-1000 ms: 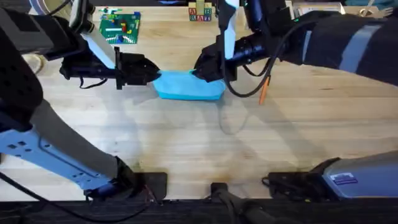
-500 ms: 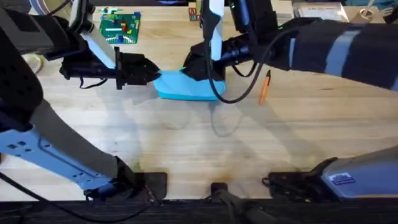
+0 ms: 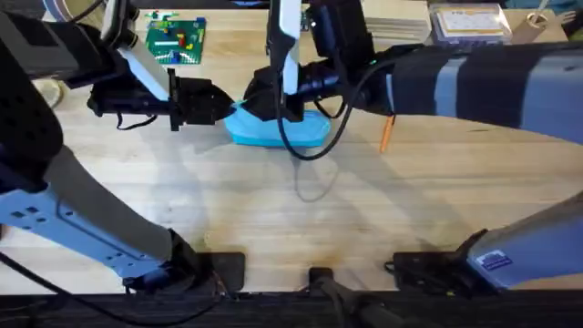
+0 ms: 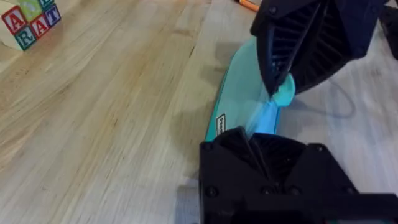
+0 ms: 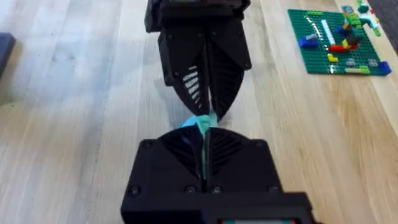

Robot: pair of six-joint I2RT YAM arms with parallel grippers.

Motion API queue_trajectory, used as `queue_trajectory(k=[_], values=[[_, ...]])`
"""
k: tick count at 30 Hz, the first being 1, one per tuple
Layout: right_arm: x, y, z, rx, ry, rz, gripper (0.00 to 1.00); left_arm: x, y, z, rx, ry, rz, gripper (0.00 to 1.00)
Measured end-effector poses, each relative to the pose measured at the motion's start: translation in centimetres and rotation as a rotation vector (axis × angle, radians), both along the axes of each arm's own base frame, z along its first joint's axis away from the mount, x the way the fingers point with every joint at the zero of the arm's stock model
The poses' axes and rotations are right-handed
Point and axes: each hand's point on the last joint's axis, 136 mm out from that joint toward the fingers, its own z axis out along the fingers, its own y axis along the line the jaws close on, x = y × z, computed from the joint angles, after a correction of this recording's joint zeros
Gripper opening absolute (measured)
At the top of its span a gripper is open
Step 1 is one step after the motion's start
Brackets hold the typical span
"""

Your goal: Unzip the bag, pick up the pens from the table one at a time and place them inside, then zip the bag closed.

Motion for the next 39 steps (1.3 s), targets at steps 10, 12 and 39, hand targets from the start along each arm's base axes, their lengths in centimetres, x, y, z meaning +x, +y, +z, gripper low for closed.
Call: queue_trajectory(k=[10,12,39], values=[[0.1,1.2,-0.3,0.013,-0.011,-0.011,0.031,0.0,0.0,0.0,0.0,0.0,0.0,0.042],[0.0,1.2,-0.4,0.012,-0.008,-0.01,0.031,0.0,0.0,0.0,0.0,0.0,0.0,0.042],[-1.9,2.0,-0.7,0.014,0.081,0.024,0.996,0.0,-0.1,0.0,-0.002,-0.002,-0.004,0.042]])
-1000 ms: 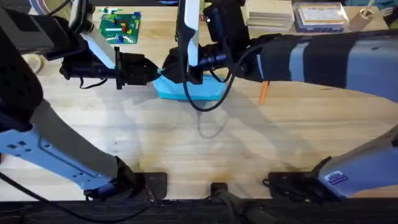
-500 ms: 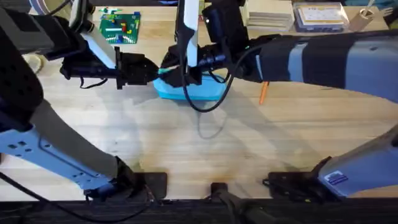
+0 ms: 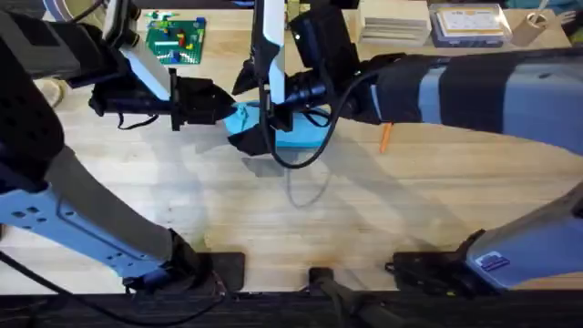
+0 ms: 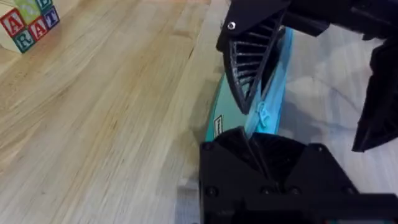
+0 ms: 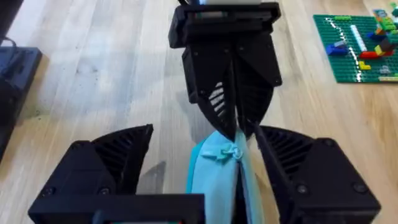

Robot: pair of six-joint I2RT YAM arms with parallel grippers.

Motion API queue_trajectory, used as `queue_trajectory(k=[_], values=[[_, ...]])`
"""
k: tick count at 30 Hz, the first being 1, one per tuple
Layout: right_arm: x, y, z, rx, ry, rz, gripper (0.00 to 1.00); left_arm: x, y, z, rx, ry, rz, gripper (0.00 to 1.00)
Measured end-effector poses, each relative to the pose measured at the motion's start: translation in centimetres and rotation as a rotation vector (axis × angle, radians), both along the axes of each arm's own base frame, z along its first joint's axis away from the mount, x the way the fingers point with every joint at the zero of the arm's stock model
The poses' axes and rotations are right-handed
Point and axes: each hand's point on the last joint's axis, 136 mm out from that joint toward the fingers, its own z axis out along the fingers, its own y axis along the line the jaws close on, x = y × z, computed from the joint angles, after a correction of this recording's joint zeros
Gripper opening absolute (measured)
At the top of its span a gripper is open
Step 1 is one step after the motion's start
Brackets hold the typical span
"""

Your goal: Unzip the bag, pick up the pens from the table one at a time and place them inside, then zip the bag closed.

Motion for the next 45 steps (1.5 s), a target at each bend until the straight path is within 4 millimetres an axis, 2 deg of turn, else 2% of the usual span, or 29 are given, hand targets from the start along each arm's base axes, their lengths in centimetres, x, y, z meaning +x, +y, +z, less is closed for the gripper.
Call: queue_trajectory(k=[5,8,9,10,12,14,15,16,21,32,41,45], values=[[0.0,0.0,0.3,0.003,0.001,-0.005,0.998,0.0,0.0,0.0,0.0,0.0,0.0,0.042],[0.3,-0.3,1.4,0.009,-0.012,-0.033,0.998,0.0,0.0,0.0,0.0,0.0,0.0,0.046],[0.3,-0.4,2.1,0.014,-0.02,-0.043,0.998,0.0,0.0,0.0,0.0,-0.001,0.0,0.111],[0.3,-0.5,2.7,0.018,-0.027,-0.052,0.998,0.0,0.0,0.0,0.002,-0.003,-0.001,0.23],[0.1,-1.0,3.8,0.02,-0.035,-0.067,0.998,0.0,0.0,0.0,0.002,-0.003,-0.001,0.498],[-0.3,-1.5,4.6,0.013,-0.032,-0.075,0.998,0.0,0.0,0.0,0.002,-0.002,0.0,0.819],[-0.5,-1.7,4.8,0.006,-0.025,-0.078,0.998,0.0,0.0,0.0,0.002,0.001,0.001,0.94],[-0.6,-2.0,4.9,-0.003,-0.016,-0.084,0.998,0.0,0.0,0.0,0.002,0.001,0.001,0.98],[-1.3,-3.8,5.2,-0.046,0.031,-0.111,0.998,0.0,0.0,0.0,0.002,0.001,0.001,0.992],[-0.7,-8.4,7.3,-0.071,0.064,-0.208,0.998,0.1,0.0,0.0,0.003,-0.002,0.001,0.994],[-0.5,-11.5,8.1,-0.089,0.092,-0.277,0.998,-1.4,-0.3,0.4,-0.019,0.11,-0.005,0.995],[-0.2,-12.5,8.7,-0.083,0.09,-0.305,0.998,-1.4,0.0,1.3,-0.002,0.142,-0.016,0.995]])
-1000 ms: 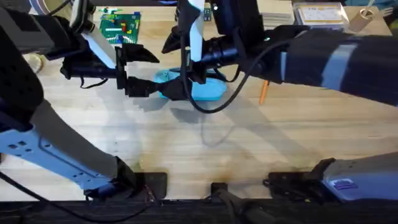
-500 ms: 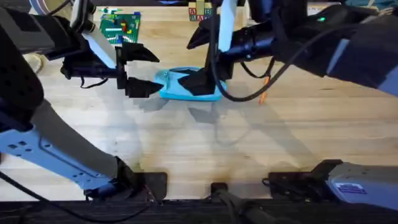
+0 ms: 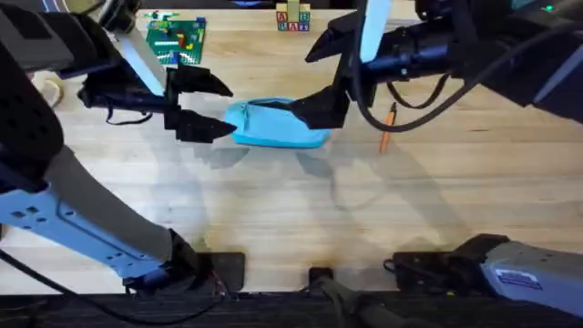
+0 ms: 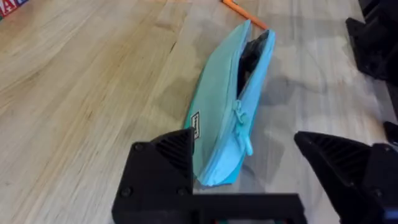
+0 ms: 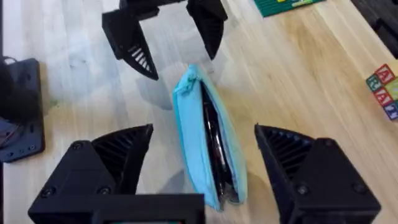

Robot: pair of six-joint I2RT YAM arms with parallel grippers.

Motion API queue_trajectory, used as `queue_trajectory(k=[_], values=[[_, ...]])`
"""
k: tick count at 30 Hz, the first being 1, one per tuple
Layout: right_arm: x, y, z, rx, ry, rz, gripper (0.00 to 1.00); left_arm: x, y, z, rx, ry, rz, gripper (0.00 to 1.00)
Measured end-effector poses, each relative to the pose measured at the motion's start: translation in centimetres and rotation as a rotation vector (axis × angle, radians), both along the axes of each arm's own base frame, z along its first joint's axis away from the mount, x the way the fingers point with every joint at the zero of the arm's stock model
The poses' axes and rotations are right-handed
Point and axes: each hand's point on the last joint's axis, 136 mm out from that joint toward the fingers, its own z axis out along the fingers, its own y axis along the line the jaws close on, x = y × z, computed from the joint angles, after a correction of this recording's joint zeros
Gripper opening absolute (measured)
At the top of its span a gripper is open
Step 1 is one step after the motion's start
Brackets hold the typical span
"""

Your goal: Unzip the bag, pick up the pens from the table one at a time and place them inside, then zip the bag closed.

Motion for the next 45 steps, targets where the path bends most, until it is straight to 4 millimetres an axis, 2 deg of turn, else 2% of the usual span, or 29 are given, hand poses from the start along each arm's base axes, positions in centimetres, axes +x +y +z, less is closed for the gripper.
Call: queue_trajectory(k=[12,20,24,36,45], values=[[0.4,-0.7,0.2,0.001,-0.004,-0.022,0.998,1.5,1.3,5.6,0.072,0.016,-0.037,0.996],[0.4,-0.7,0.2,0.0,-0.004,-0.022,0.998,2.8,2.0,8.0,0.123,-0.028,-0.031,0.998],[0.4,-0.7,0.2,0.0,-0.004,-0.022,0.997,3.2,2.3,8.5,0.141,0.01,-0.002,0.998],[0.4,-0.7,0.2,0.0,-0.004,-0.022,0.997,3.8,3.8,8.6,0.225,0.273,0.155,0.996],[0.4,-0.7,0.2,0.001,-0.004,-0.022,0.997,3.8,3.8,8.5,0.214,0.348,0.199,0.996]])
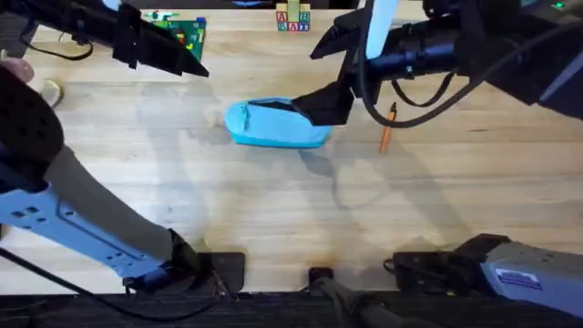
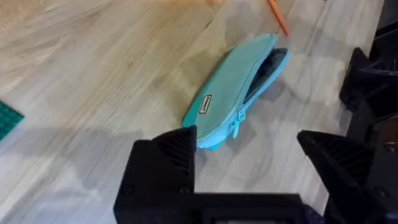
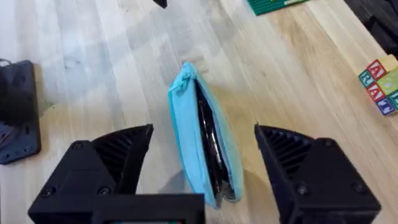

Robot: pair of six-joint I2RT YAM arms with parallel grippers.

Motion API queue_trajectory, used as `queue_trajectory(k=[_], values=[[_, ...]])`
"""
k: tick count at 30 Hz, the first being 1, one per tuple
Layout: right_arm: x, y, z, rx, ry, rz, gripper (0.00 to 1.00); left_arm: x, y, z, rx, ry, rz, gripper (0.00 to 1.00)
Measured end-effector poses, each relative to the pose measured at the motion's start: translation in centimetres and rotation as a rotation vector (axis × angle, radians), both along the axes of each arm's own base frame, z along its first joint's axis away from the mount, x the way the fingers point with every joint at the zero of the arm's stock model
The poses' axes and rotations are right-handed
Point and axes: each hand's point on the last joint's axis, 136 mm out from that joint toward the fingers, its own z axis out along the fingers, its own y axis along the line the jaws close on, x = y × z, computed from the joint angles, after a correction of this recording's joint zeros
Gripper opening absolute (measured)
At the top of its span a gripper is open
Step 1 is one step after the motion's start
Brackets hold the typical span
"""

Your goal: Unzip the bag, pick up the pens from the table one at a time and place them inside, then zip the bag closed.

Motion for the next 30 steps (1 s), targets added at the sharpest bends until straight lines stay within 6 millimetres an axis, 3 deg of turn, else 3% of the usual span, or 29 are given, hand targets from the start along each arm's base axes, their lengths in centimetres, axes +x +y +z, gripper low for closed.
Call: queue_trajectory(k=[12,19,23,30], values=[[0.0,0.0,0.0,0.0,0.0,0.0,0.997,-0.1,1.1,-1.0,0.077,0.138,0.109,0.999],[0.0,0.0,0.0,0.0,0.0,0.0,0.998,-1.0,1.5,2.2,0.181,0.014,0.2,0.998],[0.0,0.0,0.0,0.0,0.0,0.0,0.998,-2.8,1.7,3.4,0.249,-0.054,0.301,0.999],[0.1,-0.1,0.0,0.0,0.0,-0.003,0.998,-7.3,1.8,2.9,0.332,-0.027,0.486,0.999]])
